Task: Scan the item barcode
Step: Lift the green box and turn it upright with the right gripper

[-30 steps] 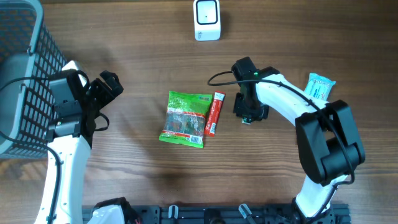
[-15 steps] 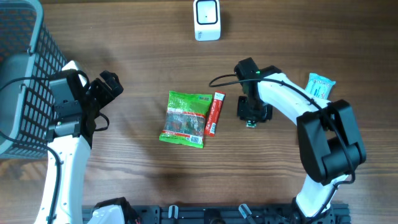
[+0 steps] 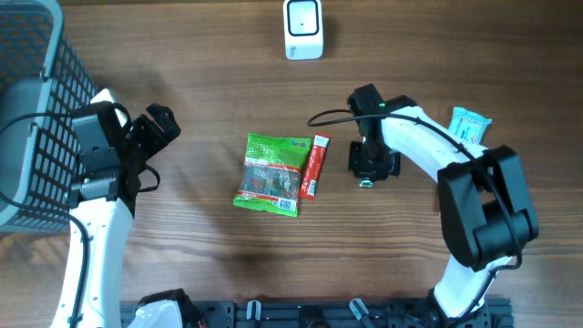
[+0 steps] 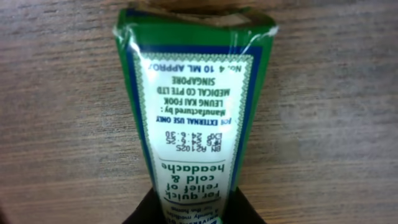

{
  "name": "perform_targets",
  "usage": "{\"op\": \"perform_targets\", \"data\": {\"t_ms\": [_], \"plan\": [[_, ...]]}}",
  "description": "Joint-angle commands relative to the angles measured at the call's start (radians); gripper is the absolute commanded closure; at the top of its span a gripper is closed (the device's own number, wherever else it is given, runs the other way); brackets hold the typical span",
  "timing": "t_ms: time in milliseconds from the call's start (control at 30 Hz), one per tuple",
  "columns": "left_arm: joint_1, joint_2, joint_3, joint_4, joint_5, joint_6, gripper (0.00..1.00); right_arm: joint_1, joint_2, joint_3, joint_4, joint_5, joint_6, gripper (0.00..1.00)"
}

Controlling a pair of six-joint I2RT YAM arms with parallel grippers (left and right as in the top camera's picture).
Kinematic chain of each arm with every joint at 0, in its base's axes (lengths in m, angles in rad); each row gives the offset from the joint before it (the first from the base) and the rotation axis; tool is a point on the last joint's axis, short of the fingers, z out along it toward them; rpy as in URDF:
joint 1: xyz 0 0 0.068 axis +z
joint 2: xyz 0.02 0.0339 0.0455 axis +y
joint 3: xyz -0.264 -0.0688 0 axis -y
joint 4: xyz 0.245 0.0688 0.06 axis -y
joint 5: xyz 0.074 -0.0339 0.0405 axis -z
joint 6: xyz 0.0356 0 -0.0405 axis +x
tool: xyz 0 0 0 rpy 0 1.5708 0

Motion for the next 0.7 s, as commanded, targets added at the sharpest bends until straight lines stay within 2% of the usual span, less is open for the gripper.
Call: {"op": "perform_targets", "data": {"t_ms": [0,200,367,533,667], "plan": [[0.003,0.005,0.008,0.002,-0.01,0.015,0.0,-0.004,-0.005,0.013,-0.035,-0.046,-0.097,0.96],[0.003,0.005,0.008,0.002,-0.01,0.015,0.0,-0.005,-0.134,0.07,-0.043,-0.402,-0.342,0.94],[0.003,0.005,0.008,0.003,-0.01,0.015,0.0,-0.042,-0.245,0.07,-0.101,-0.578,-0.43,0.96],[0.003,0.005,0.008,0.003,-0.01,0.015,0.0,-0.108,-0.251,0.064,-0.17,-0.882,-0.622,0.96],[0.003,0.005,0.008,0.003,-0.01,0.015,0.0,-0.155,-0.249,0.064,-0.181,-1.019,-0.652,0.96]]}}
